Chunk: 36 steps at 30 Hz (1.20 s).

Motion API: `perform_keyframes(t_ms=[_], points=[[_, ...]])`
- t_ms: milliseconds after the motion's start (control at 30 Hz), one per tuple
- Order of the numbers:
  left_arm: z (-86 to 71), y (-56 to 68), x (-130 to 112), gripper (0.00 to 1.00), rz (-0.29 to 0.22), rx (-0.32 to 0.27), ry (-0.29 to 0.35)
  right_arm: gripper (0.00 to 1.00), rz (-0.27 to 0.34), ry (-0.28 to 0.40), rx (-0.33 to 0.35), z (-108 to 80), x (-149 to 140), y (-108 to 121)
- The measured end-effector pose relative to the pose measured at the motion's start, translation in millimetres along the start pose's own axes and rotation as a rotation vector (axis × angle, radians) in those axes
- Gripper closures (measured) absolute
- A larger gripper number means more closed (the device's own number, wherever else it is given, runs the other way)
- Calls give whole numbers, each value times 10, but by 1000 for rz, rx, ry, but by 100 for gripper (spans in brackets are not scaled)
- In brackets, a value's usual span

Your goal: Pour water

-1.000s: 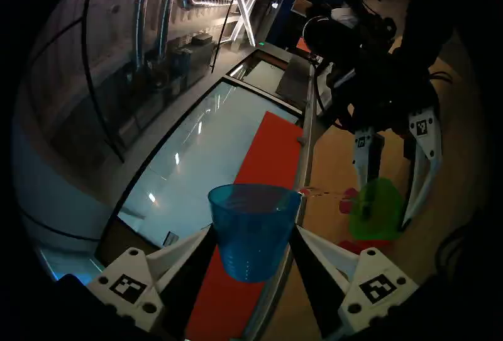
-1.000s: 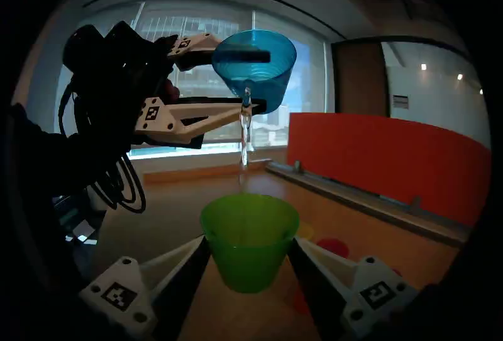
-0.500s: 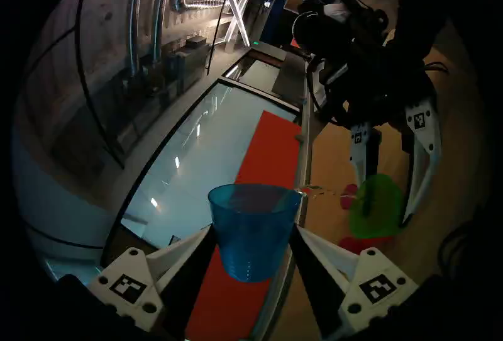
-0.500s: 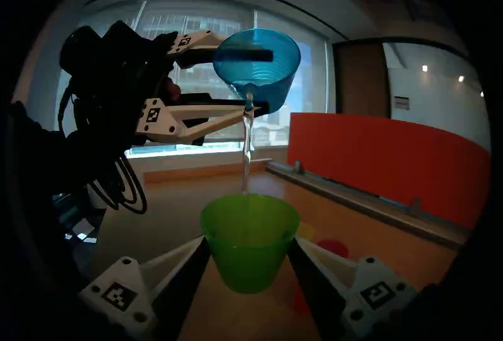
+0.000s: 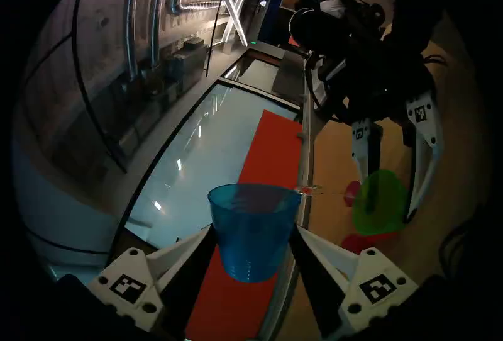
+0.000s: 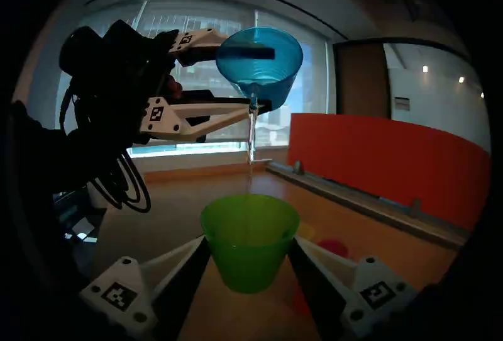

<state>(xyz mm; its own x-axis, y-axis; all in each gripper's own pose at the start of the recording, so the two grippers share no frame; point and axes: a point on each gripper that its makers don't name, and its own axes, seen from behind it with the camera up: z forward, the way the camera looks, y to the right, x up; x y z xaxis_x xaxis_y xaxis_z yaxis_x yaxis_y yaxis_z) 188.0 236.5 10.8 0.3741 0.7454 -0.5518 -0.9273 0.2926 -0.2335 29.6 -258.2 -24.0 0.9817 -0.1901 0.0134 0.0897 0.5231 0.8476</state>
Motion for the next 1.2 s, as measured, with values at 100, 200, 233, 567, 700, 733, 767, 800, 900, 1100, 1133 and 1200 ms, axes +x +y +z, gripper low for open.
perform_keyframes(t_ms=[100, 200, 233, 567, 700, 733, 767, 800, 900, 1100, 1133, 1200], points=[[3, -11, 17, 20, 13, -1, 1, 14, -1, 1, 0, -1, 8, 1], [1, -11, 35, 20, 23, -4, 4, 14, -2, 1, -1, 0, 6, 2], [1, -13, 37, 20, 26, -3, 4, 14, -2, 1, -1, -1, 6, 3], [8, -16, 44, 20, 61, 0, 1, 14, -5, 2, 0, -7, 25, 9], [19, -9, 66, 20, 68, -2, 5, 14, -7, 0, -1, -8, 12, 17], [21, -13, 68, 20, 71, -1, 5, 14, -6, 1, -1, -9, 14, 17], [23, -17, 71, 20, 73, -1, 6, 14, -6, 2, -1, -10, 16, 17], [25, -22, 74, 20, 76, 0, 6, 14, -6, 3, -1, -10, 18, 18], [27, -30, 73, 20, 85, 1, 5, 14, -6, 4, 0, -10, 24, 17], [30, -63, 67, 20, 108, 6, 2, 14, -8, 4, 0, -13, 13, 21], [30, -66, 67, 20, 112, 6, 1, 14, -8, 5, -1, -14, 14, 22], [30, -73, 68, 20, 120, 7, 0, 14, -7, 7, -2, -15, 17, 23]])
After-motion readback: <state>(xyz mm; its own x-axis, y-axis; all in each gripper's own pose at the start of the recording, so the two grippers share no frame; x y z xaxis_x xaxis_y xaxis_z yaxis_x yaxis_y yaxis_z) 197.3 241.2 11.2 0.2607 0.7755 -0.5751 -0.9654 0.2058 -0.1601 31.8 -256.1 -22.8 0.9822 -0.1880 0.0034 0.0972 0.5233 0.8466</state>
